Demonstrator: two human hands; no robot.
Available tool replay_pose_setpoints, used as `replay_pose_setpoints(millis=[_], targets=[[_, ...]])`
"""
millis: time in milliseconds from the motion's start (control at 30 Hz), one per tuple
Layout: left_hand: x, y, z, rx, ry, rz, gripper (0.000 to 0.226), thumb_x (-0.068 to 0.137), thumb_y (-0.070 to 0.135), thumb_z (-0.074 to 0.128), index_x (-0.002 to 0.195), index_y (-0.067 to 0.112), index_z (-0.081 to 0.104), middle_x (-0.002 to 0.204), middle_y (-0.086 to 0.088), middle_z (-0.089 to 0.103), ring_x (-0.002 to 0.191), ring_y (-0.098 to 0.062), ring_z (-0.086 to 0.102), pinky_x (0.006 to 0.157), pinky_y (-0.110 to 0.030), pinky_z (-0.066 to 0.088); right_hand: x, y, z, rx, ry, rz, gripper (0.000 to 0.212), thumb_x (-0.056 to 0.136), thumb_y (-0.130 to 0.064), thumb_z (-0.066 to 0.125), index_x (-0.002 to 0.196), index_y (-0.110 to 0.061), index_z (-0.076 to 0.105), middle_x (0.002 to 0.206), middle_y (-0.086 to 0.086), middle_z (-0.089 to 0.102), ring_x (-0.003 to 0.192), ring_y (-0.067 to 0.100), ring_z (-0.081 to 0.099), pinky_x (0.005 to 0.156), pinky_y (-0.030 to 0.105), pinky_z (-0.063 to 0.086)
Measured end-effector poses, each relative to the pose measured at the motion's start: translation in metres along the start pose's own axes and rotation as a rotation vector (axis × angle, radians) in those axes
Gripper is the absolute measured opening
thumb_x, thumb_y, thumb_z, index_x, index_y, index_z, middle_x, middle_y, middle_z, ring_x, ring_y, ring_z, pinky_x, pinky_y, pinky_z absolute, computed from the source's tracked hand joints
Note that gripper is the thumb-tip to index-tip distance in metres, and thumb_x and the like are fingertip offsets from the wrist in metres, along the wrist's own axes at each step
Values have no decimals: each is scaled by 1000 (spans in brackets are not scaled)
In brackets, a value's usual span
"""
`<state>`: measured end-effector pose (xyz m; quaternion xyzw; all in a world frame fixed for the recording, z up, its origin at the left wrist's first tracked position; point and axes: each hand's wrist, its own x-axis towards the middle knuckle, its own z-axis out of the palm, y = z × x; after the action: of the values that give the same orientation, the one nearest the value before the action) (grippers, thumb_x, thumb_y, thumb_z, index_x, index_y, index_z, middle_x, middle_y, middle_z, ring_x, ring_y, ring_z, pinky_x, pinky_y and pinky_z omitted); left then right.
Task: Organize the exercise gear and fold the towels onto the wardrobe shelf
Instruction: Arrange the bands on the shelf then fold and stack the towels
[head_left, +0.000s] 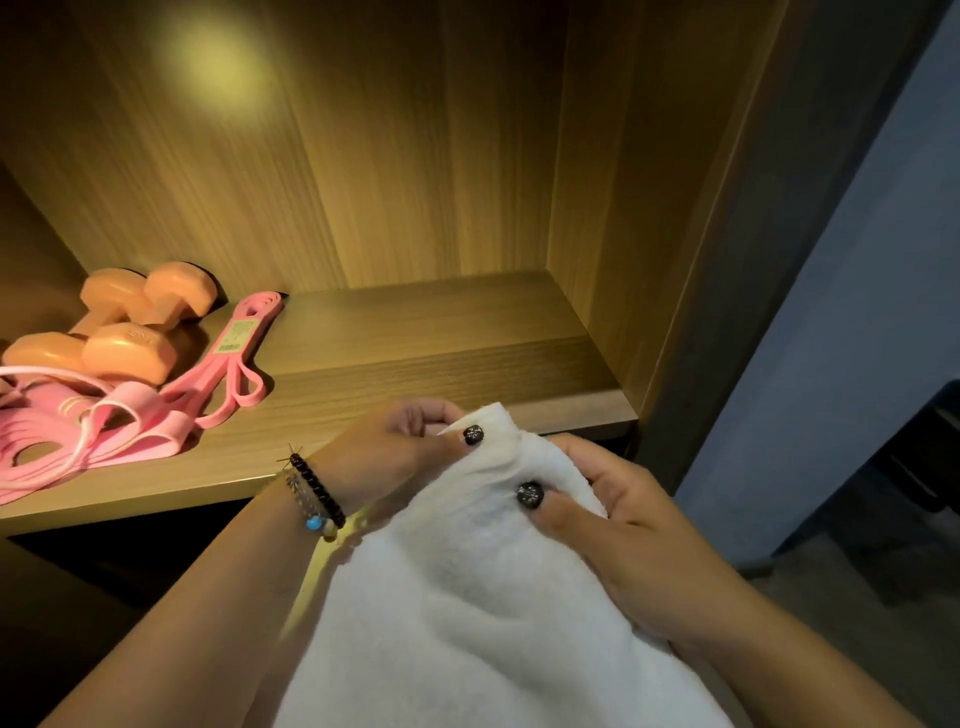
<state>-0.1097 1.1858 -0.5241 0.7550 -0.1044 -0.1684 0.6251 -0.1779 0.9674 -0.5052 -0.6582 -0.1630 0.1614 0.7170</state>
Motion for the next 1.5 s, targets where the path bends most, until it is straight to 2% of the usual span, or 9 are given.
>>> replay_pose_setpoints(millis=[100, 333, 500, 733, 933, 1067, 1300, 1400, 1500], targets=[[-10, 21, -2, -10, -11, 42, 3, 77, 24, 77, 78, 22, 75, 76, -8, 71, 66, -17, 63, 63, -30, 50, 6, -14, 10, 58, -50, -48, 21, 90, -21, 61, 108, -28, 70, 107, 7, 70, 102, 28, 65, 87, 42, 54], [-40, 43, 3, -83, 76, 103, 14, 76, 20, 66, 85, 14, 75, 85, -16, 73, 69, -17, 67, 61, -24, 56, 5, -17, 19, -234, 280, -222, 27, 87, -8, 64, 96, -34, 69, 91, -13, 69, 89, 6, 63, 72, 13, 51], [-56, 63, 14, -58, 91, 161, 17, 73, 25, 68, 86, 15, 73, 84, -19, 72, 67, -21, 65, 57, -27, 53, -5, -28, 21, -279, 282, -233, 27, 81, -10, 70, 87, -37, 73, 104, -13, 59, 96, -1, 57, 75, 7, 46], [-71, 83, 29, -2, 237, 281, 29, 82, 8, 65, 76, 12, 37, 43, 7, 42, 34, -5, 31, 35, -18, 23, -25, -57, 26, -133, 101, -83, 24, 86, -18, 66, 97, -39, 71, 99, -13, 70, 89, 5, 66, 70, 21, 53], [-93, 84, 26, 46, 158, 426, 26, 83, 31, 72, 75, 18, 52, 62, 8, 51, 54, -11, 40, 50, -22, 31, -33, -73, 36, -324, 183, -301, 24, 82, -5, 69, 89, -27, 74, 90, -11, 67, 86, 6, 63, 73, 12, 49], [-102, 96, 12, 86, 55, 443, 56, 78, 63, 64, 94, 9, 63, 81, -3, 64, 77, -10, 59, 71, -20, 45, -27, -86, 39, -381, 199, -435, 20, 82, -2, 70, 91, -19, 75, 90, -7, 67, 86, 10, 63, 73, 16, 50], [-115, 113, 2, 191, 42, 436, 47, 68, 47, 82, 95, 10, 73, 101, -10, 70, 97, -26, 66, 84, -46, 54, -15, -116, 37, -555, 179, -585, 25, 82, -1, 70, 86, -25, 74, 89, -11, 64, 87, 8, 62, 72, 15, 48], [-119, 110, 7, 304, 159, 520, 52, 74, 51, 76, 94, 3, 74, 102, -20, 67, 97, -42, 62, 87, -61, 48, -8, -121, 34, -599, 84, -459, 23, 82, -9, 71, 90, -31, 72, 92, -9, 65, 86, 8, 62, 73, 22, 51], [-123, 111, 10, 419, 209, 587, 49, 78, 48, 71, 89, 0, 73, 94, -22, 66, 91, -41, 61, 80, -57, 47, -8, -127, 29, -513, -189, -216, 19, 84, -16, 71, 101, -24, 71, 98, -6, 71, 89, 11, 67, 75, 23, 55]])
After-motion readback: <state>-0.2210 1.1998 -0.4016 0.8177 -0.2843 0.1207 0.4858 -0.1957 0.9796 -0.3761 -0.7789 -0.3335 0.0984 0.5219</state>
